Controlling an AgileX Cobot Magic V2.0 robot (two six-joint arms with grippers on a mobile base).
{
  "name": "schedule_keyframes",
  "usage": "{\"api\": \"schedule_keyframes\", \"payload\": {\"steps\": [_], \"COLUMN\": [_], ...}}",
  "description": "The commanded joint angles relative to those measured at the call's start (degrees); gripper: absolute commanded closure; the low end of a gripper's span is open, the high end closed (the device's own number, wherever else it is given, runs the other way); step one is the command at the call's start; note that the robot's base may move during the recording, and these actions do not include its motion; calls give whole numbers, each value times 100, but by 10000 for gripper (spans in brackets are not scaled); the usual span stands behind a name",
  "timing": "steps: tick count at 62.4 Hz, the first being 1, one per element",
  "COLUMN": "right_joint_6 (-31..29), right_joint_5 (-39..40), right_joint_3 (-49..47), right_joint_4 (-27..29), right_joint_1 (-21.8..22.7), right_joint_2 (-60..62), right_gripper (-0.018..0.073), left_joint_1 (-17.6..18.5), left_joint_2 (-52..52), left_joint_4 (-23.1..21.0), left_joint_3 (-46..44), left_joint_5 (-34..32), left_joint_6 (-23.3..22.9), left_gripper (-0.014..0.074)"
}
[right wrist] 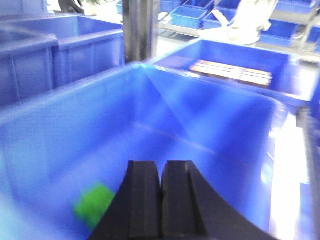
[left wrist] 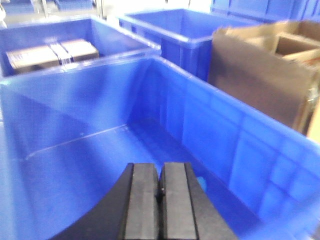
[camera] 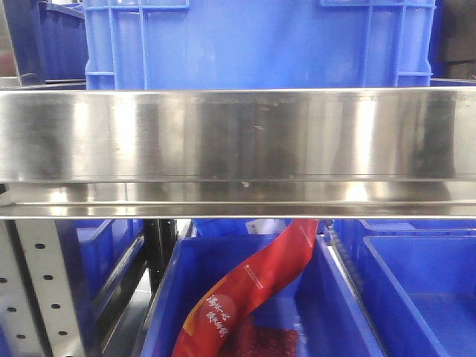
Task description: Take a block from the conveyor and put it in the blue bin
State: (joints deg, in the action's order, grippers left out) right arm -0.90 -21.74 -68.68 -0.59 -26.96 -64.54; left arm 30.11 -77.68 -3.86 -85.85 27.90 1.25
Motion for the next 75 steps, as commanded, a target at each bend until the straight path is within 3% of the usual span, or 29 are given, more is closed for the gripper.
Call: {"api": "schedule_keyframes", "payload": {"steps": [1,18,27,40,53,75], "right_joint_6": [-19,-19,-19,-19,-19,-19], "right_joint_5": [174,939,1001,776,576,587], "right_joint_3": [487,2387,3094,3725,3735,3735], "right_joint_4": [-123,7,436,436,436,436], "right_joint_1": [-11,-11,-11,-11,-11,-11], "right_joint_2": [502,2271,3251,4201,4457,4457], "right_gripper": [728,728,728,728,728,728], "left_joint_1": [29,29,29,29,29,29], "left_joint_2": [410,1954,2958,4281,5024,5112], "left_joint_4": [10,10,10,10,155,166], "left_joint_3": [300,2188,3418,4743,5146,5146], "left_joint_5": [-74,-1249,-1700,-1823,-1823,-1825], "left_joint_6": [1,1,1,1,1,1], "left_gripper": [708,708,708,708,708,708]}}
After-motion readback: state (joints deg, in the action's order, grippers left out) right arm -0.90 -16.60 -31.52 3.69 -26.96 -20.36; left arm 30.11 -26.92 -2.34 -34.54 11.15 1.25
